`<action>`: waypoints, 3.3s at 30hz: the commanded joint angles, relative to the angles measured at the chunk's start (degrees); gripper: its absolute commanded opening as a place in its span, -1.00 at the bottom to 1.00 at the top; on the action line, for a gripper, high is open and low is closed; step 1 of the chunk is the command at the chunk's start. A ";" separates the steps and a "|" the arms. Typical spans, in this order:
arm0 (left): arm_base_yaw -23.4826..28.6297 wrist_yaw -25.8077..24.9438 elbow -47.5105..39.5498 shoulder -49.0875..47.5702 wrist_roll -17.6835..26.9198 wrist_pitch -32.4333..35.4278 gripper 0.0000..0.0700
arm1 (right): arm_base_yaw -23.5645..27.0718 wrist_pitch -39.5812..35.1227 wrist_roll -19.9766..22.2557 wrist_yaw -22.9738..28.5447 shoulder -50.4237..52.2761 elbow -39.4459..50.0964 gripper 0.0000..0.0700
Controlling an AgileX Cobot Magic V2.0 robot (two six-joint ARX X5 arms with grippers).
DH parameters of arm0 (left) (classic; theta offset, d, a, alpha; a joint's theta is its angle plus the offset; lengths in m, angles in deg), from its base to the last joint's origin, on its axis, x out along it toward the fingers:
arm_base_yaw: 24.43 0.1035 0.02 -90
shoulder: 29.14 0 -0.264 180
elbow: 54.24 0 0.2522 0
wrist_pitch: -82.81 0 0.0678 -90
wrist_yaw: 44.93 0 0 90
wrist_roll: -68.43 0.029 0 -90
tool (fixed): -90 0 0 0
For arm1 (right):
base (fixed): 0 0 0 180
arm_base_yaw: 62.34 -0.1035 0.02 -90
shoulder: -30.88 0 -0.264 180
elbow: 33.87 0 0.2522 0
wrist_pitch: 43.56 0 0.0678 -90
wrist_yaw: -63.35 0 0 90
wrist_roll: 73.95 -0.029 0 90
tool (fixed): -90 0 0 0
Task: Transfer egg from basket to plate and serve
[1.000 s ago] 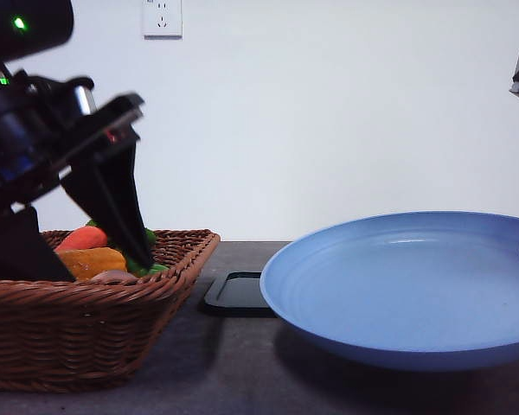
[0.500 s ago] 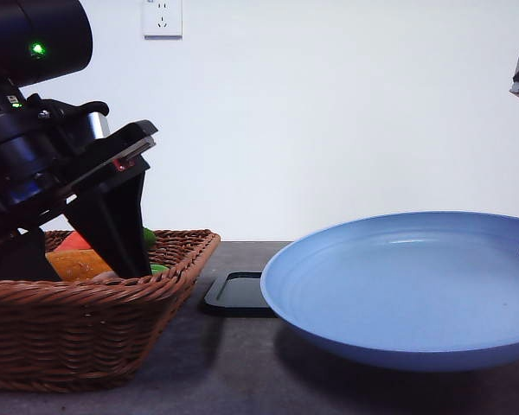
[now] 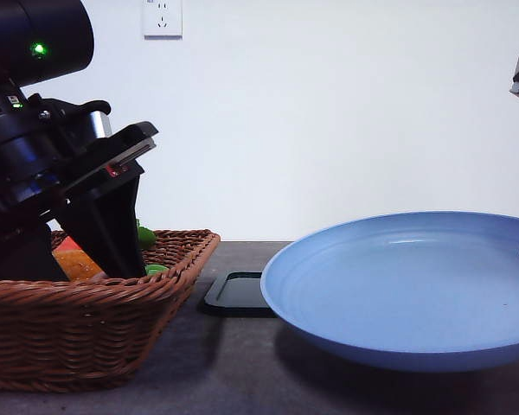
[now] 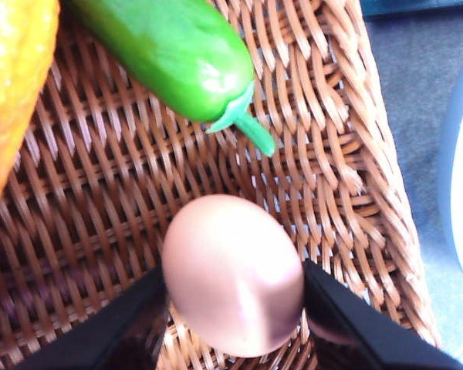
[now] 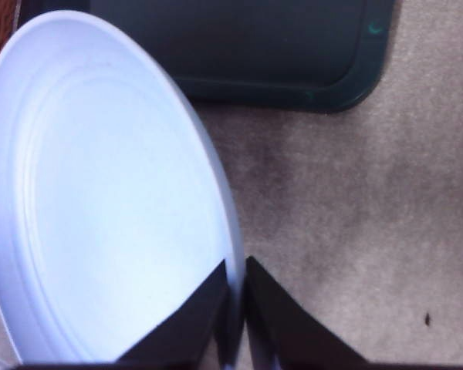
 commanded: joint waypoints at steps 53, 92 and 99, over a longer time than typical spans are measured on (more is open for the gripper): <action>-24.17 2.09 19.76 12.31 28.34 0.05 0.08 | -0.11 5.41 0.04 -11.34 -0.22 0.00 -1.00; -23.56 24.28 19.87 -38.13 23.81 -13.36 0.12 | 5.66 -4.98 -1.05 -11.06 -40.72 -30.21 -1.00; -23.56 24.28 19.87 -39.91 21.35 -13.98 0.12 | 5.64 -9.27 -1.22 -11.04 -45.75 -31.01 -1.00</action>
